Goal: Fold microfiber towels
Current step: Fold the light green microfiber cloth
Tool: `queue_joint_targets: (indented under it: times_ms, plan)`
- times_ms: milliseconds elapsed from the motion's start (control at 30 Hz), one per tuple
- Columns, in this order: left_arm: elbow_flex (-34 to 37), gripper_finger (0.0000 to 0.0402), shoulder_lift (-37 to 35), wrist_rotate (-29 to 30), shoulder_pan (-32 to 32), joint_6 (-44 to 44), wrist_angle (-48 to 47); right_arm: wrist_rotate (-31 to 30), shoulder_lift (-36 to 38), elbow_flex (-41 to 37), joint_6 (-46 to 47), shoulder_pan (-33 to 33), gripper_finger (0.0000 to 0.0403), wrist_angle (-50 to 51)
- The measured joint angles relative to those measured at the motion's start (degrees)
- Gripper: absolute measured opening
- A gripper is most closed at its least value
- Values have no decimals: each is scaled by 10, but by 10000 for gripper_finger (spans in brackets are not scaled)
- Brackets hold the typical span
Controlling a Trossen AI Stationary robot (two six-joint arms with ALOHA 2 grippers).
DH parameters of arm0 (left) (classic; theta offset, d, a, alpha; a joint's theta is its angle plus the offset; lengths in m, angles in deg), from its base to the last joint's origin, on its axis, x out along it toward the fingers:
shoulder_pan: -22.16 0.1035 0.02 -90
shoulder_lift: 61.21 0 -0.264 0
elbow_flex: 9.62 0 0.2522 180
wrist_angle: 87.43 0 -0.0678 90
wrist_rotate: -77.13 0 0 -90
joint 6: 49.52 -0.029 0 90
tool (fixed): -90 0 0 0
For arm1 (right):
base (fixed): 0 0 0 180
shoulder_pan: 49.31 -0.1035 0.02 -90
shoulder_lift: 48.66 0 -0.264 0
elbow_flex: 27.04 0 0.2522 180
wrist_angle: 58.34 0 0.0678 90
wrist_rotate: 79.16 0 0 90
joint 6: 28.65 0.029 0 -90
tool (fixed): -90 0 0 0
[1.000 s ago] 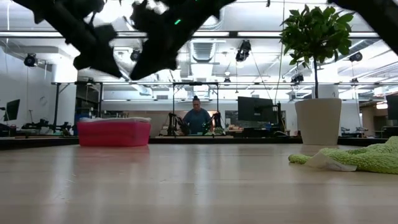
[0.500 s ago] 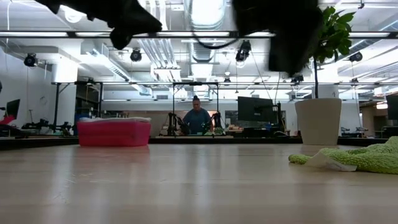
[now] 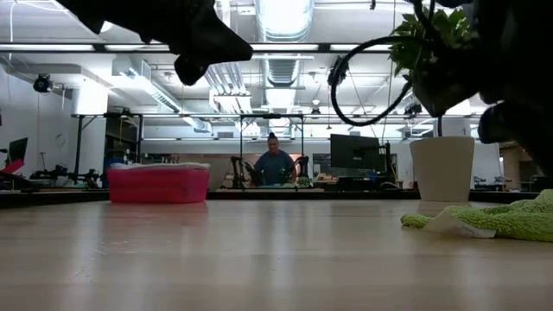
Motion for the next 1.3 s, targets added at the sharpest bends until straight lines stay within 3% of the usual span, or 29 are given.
queue_joint_targets:
  times_ms: [167, 333, 567, 767, 900, 1300]
  plan:
    - [-1, 28, 5, 0, -4, 1, 3, -1, -1, -38, 6, -22, 190, -86]
    - [-1, 28, -1, 0, -5, 1, 4, -49, -1, -63, 26, -33, 181, -135]
    - [-3, 28, -1, 0, -5, -1, 12, -120, -1, -71, 9, -34, 136, -147]
    - [-3, 28, -1, 0, -5, -1, 13, -171, -1, -73, -20, -34, 63, -162]
    - [-3, 28, -1, 0, -5, -1, 14, -196, 3, -63, -75, -31, 15, -170]
    - [-3, 28, -1, 0, -5, -31, 36, -194, 77, 14, -336, 32, 9, -202]
